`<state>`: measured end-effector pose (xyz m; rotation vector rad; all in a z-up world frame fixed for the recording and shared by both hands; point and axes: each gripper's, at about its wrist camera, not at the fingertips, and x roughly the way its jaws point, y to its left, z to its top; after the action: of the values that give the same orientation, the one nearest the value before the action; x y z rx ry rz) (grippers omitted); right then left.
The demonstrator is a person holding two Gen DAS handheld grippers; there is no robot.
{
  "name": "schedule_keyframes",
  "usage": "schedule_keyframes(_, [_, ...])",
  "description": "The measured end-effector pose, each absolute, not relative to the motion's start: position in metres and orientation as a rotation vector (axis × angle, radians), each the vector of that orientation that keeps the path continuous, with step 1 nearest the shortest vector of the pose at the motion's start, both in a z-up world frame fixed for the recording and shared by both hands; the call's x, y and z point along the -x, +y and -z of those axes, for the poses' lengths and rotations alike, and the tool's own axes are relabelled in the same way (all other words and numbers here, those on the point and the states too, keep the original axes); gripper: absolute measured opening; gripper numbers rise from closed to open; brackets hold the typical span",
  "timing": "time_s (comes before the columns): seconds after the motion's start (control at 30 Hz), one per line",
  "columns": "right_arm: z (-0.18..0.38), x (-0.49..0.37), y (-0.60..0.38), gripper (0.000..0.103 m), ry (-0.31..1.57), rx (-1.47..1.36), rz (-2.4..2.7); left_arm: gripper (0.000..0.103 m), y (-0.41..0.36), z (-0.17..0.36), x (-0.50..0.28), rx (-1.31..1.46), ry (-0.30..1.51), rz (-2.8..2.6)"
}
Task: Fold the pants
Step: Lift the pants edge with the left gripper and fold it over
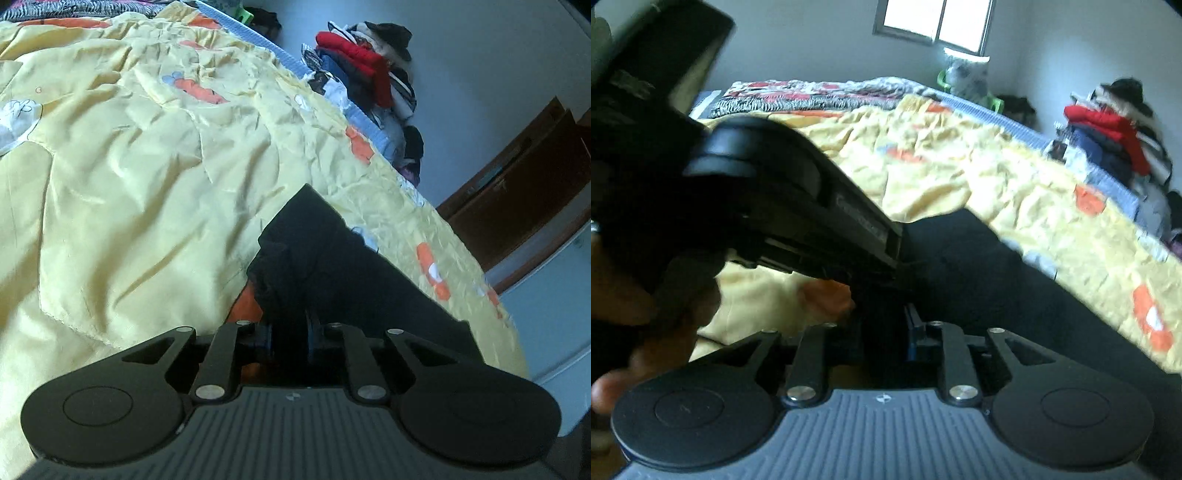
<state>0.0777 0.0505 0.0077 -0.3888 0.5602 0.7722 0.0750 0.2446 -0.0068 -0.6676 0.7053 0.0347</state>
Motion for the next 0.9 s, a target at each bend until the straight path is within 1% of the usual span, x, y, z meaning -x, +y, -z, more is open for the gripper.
schedule_keyframes(0.03, [-0.011,-0.076,0.038,0.022,0.569,0.347,-0.791,0.025,0.245,0.006,-0.075,0.658,0.702,-0.034])
schedule_keyframes(0.07, [-0.016,-0.075,0.026,0.022,0.575,0.296,-0.805,0.034,0.246,0.005,-0.075,0.654,0.701,-0.033])
schedule_keyframes(0.13, [-0.031,-0.081,-0.003,0.022,0.566,0.174,-0.784,0.039,0.25,0.007,-0.077,0.696,0.703,-0.016])
schedule_keyframes(0.17, [-0.036,-0.084,-0.016,0.022,0.56,0.132,-0.754,0.05,0.252,0.008,-0.079,0.727,0.704,-0.005])
schedule_keyframes(0.2, [-0.039,-0.084,-0.029,0.022,0.561,0.104,-0.71,0.065,0.254,0.008,-0.082,0.766,0.704,0.015])
schedule_keyframes(0.27, [-0.035,-0.1,-0.043,0.022,0.588,0.099,-0.618,0.079,0.254,0.007,-0.085,0.834,0.705,0.043])
schedule_keyframes(0.3, [-0.029,-0.107,-0.047,0.022,0.623,0.104,-0.586,0.083,0.254,0.006,-0.087,0.852,0.706,0.045])
schedule_keyframes(0.33, [-0.021,-0.117,-0.046,0.022,0.667,0.114,-0.57,0.085,0.252,0.005,-0.091,0.854,0.71,0.049])
schedule_keyframes(0.43, [-0.015,-0.125,-0.043,0.022,0.66,0.085,-0.578,0.086,0.248,0.006,-0.101,0.856,0.703,0.06])
schedule_keyframes(0.47, [-0.017,-0.127,-0.04,0.022,0.647,0.079,-0.589,0.085,0.249,0.007,-0.104,0.867,0.696,0.06])
schedule_keyframes(0.53, [-0.02,-0.117,-0.042,0.022,0.612,0.099,-0.575,0.077,0.25,0.009,-0.109,0.891,0.692,0.058])
schedule_keyframes(0.57, [-0.021,-0.118,-0.044,0.022,0.604,0.117,-0.559,0.062,0.25,0.01,-0.111,0.89,0.696,0.044])
schedule_keyframes(0.6, [-0.021,-0.119,-0.044,0.022,0.602,0.128,-0.539,0.038,0.249,0.011,-0.112,0.876,0.708,0.023])
schedule_keyframes(0.67, [-0.021,-0.123,-0.05,0.022,0.616,0.115,-0.488,0.022,0.25,0.012,-0.112,0.844,0.718,0.001])
schedule_keyframes(0.7, [-0.017,-0.13,-0.054,0.022,0.637,0.105,-0.474,0.019,0.249,0.011,-0.11,0.827,0.703,0.005])
schedule_keyframes(0.77, [-0.006,-0.134,-0.056,0.023,0.684,0.126,-0.491,0.016,0.24,0.002,-0.104,0.746,0.665,-0.001])
schedule_keyframes(0.83, [-0.005,-0.131,-0.054,0.024,0.663,0.148,-0.494,0.015,0.227,-0.011,-0.097,0.64,0.615,-0.007])
schedule_keyframes(0.9, [-0.013,-0.13,-0.06,0.024,0.651,0.097,-0.504,0.015,0.212,-0.028,-0.088,0.557,0.557,0.0])
